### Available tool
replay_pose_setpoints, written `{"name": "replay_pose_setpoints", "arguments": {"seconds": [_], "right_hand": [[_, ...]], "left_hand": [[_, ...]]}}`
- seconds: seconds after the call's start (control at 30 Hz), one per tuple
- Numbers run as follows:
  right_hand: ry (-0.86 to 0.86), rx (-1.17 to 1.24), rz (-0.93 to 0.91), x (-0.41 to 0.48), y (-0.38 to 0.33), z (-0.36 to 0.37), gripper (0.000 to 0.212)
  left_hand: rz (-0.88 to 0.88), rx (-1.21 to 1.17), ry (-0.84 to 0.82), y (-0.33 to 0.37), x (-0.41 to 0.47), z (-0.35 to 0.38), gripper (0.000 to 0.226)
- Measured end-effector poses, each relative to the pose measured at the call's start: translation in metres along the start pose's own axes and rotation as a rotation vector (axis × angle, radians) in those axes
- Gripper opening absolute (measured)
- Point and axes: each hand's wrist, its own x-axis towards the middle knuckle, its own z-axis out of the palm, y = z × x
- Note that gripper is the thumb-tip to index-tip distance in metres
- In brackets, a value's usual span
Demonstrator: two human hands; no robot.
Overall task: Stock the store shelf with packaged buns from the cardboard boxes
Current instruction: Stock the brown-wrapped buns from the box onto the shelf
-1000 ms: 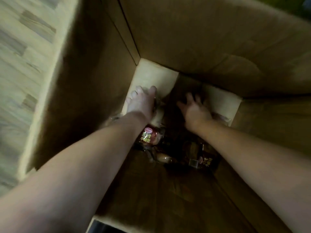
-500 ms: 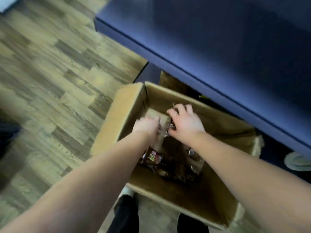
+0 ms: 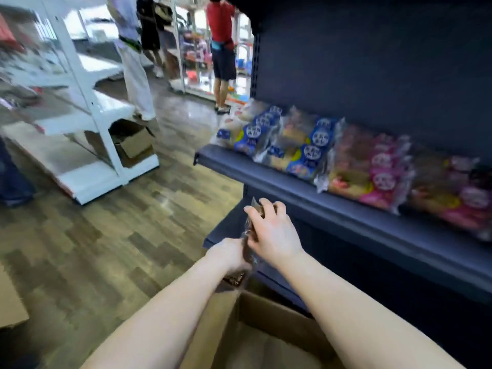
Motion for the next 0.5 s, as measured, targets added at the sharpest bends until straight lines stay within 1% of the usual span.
{"name": "replay_pose_setpoints", "arguments": {"seconds": [0.07,0.17,0.27,0.37,0.43,0.5], "right_hand": [[0.015,-0.032,-0.005,0.012,0.003,-0.045,0.059],[0.095,-0.091,0.016,0.020,0.020,-0.098,0.053],[0.144,-0.181,0.036,0.020,0.043,-0.148,0.046],[0.195,-0.289,0.086,0.009,0.077,-0.191,0.047],[0.207,-0.322,0.140,-0.005,0.103,-0.214,0.049],[0.197,-0.352,0.199,-0.024,0.129,-0.233,0.050]], "left_hand": [[0.018,-0.076,0.079,0.014,-0.014,-0.046,0.039],[0.025,-0.136,0.176,0.034,-0.029,-0.103,0.036],[0.063,-0.132,0.255,0.060,-0.042,-0.148,0.043],[0.135,-0.101,0.282,0.095,-0.048,-0.180,0.051],[0.181,-0.071,0.285,0.125,-0.048,-0.191,0.055],[0.228,-0.054,0.291,0.160,-0.045,-0.192,0.063]]}}
